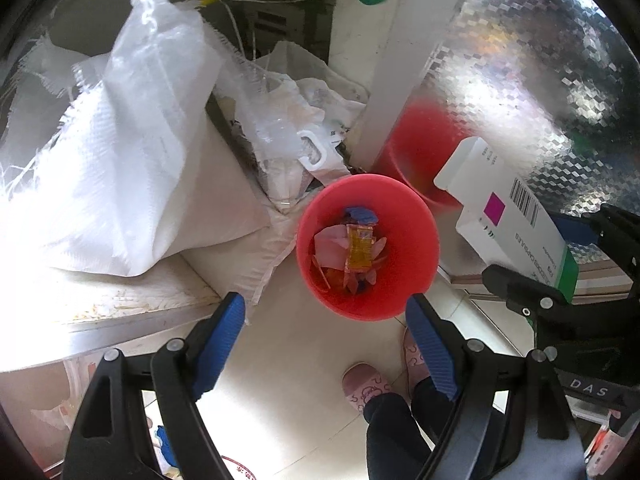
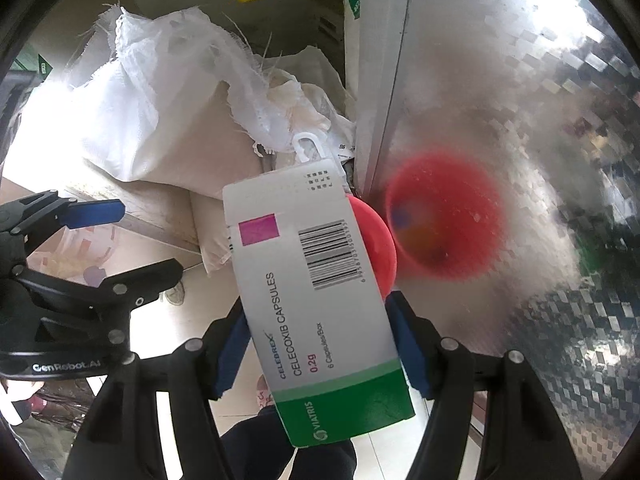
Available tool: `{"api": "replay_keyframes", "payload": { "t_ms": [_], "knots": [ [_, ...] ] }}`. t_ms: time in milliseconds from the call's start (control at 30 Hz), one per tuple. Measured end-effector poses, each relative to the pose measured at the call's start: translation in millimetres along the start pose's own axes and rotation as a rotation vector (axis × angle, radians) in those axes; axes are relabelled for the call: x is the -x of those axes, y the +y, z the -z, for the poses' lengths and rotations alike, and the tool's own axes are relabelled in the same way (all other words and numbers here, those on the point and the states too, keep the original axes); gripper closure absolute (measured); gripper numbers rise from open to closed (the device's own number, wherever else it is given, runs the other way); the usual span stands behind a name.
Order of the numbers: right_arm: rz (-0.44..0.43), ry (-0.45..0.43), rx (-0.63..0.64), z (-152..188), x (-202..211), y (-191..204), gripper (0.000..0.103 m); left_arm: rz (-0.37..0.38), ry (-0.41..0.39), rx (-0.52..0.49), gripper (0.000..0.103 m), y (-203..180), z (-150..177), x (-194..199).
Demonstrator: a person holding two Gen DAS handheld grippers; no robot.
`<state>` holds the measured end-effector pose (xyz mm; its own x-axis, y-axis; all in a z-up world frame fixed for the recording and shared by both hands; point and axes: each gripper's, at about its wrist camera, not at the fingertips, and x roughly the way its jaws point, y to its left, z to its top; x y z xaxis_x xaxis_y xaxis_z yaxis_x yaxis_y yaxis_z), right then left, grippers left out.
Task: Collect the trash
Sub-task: 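Open the left gripper over the red bin while the right gripper releases the box, then raise both tools back up toward the counter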
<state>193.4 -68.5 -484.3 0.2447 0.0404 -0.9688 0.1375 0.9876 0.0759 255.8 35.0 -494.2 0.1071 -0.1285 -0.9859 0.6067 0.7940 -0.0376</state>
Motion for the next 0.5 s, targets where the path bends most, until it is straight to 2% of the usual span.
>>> {"api": "replay_keyframes", "payload": {
  "t_ms": [233,500],
  "knots": [
    [0.018,-0.010,0.024,-1,2,1,0.029,-0.008,0.006,0.016,0.022,3,2,1],
    [0.020,-0.009,0.043,-1,16,4,0.026,-0.016,0.013,0.039,0.022,4,8,17]
  ]
}}
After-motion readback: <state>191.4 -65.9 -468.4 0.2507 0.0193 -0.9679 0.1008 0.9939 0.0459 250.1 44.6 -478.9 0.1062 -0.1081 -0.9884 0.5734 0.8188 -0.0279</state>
